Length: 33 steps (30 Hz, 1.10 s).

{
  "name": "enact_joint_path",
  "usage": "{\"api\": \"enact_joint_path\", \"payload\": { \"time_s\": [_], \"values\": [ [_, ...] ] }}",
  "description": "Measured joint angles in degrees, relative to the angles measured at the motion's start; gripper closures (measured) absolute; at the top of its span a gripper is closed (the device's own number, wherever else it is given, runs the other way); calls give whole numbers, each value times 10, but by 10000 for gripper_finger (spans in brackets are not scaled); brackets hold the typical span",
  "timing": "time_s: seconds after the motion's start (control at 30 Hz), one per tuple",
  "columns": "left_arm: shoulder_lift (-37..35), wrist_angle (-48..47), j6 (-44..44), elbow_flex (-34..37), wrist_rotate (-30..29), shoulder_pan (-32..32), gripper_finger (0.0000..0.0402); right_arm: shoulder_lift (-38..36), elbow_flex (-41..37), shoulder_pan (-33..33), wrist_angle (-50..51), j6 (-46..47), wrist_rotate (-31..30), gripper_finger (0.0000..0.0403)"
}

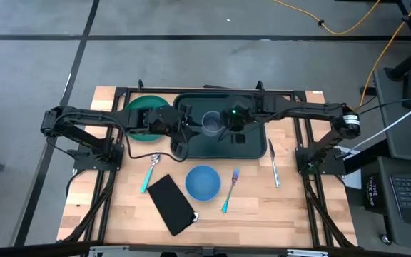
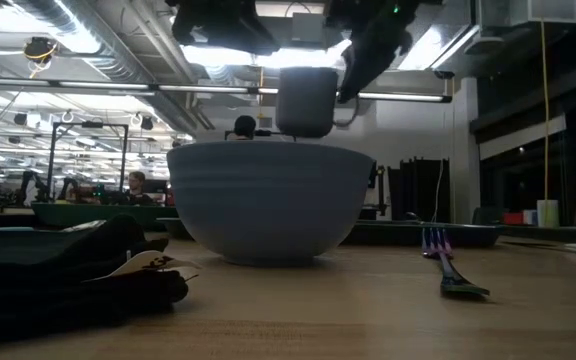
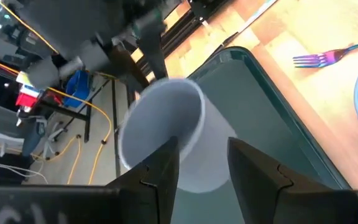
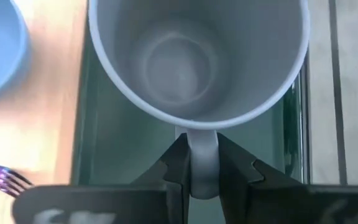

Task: Set up tray
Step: Put the gray mug on the dark green tray

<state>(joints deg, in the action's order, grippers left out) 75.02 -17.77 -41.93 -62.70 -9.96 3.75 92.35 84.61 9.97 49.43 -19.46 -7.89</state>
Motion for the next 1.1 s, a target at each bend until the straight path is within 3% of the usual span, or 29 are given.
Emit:
{"api": "enact_joint_path", "payload": {
  "time_s": [0.2, 0.4, 0.6, 1.1],
  "values": [
    [25, -8, -4, -2, -17, 0, 272, 23, 35, 18, 3, -17, 8, 344],
    [80, -65, -8, -66, -66, 0, 272, 38, 52, 21, 18, -27, 10, 344],
    [103, -77, -18, -103, -54, -4, 272, 48, 53, 19, 36, -32, 5, 344],
    [141, -95, 24, -104, -58, 13, 272, 47, 52, 19, 37, -33, 5, 344]
  ]
}}
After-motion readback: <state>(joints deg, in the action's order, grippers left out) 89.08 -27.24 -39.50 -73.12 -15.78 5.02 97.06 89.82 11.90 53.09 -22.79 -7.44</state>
